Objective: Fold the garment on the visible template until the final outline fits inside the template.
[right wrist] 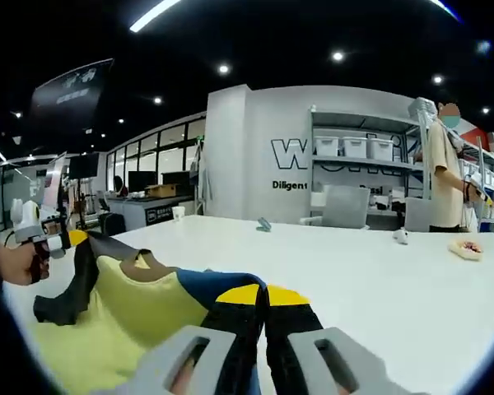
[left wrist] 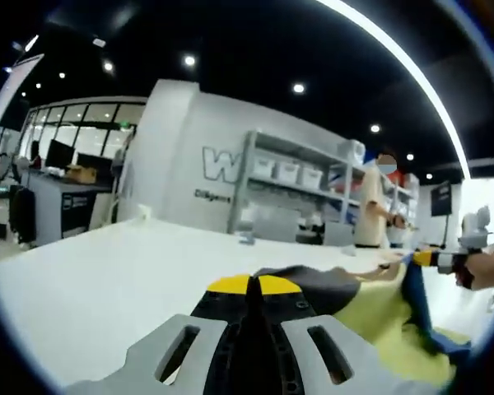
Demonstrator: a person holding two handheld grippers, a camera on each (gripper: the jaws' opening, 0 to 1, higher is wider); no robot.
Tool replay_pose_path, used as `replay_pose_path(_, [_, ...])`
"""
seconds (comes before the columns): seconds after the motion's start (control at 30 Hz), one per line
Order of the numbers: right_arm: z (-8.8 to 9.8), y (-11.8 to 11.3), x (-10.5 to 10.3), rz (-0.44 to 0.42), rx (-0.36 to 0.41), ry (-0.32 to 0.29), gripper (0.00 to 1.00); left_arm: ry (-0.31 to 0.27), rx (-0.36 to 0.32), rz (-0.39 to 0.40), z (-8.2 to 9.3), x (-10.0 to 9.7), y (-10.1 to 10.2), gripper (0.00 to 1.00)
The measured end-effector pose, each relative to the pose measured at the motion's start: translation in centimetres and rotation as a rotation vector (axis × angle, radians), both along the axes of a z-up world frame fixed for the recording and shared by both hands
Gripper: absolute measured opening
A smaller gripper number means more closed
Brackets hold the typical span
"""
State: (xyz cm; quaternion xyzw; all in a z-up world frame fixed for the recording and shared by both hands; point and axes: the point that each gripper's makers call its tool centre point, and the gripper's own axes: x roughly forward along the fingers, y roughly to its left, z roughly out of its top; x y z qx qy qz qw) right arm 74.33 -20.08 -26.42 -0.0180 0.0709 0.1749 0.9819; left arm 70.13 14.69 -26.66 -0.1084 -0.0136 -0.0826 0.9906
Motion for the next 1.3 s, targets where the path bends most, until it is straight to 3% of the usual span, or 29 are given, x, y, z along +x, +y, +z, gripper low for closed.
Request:
replay_pose_path(0.13, [-1.2, 0.1, 1.5, -0.01, 0.008, 0.025, 0.0, 0.007, 0.013, 0.002, -0.7, 1.3, -0.4, 0.0])
replay_pose_path(0.27, [-3.9, 0.2, 3.2, -0.023, -0.025, 0.075, 0.0, 0.053, -0.004, 0.003, -3.0, 2.6, -0.3, 0.0])
replay_pose_path(0.33, [-4.4, 0.5, 3.0, -0.012, 0.0, 0.088, 0.0, 0.099, -0.02, 0.013, -4.3, 2.4, -0.2, 0.01])
replay_pose_path(0.47, [-5.2, 0.4, 2.7, -0.021, 0.022, 0.104, 0.06, 0.118, -0.006, 0.016, -4.8, 1.5, -0.1, 0.13])
replay_pose_path(0.67, [-5.2, 0.7, 0.7, 0.021, -0.004, 0.105, 0.11, 0.111, 0.001, 0.0, -4.0, -0.2, 0.2, 0.2])
replay_pose_path(0.87, [-5.2, 0.1, -1.3, 0.021, -0.016, 0.108, 0.12, 0.112, -0.008, -0.023, -3.7, -2.0, -0.4, 0.35])
replay_pose_path(1.17, [-4.5, -1.6, -7.8, 0.018, -0.034, 0.087, 0.12, 0.106, 0.023, -0.079, -2.1, -7.7, -2.5, 0.44])
replay_pose_path(1.3, [-4.5, -2.3, -12.3, 0.011, -0.052, 0.091, 0.13, 0.12, 0.035, -0.111, -2.4, -10.9, -3.2, 0.46])
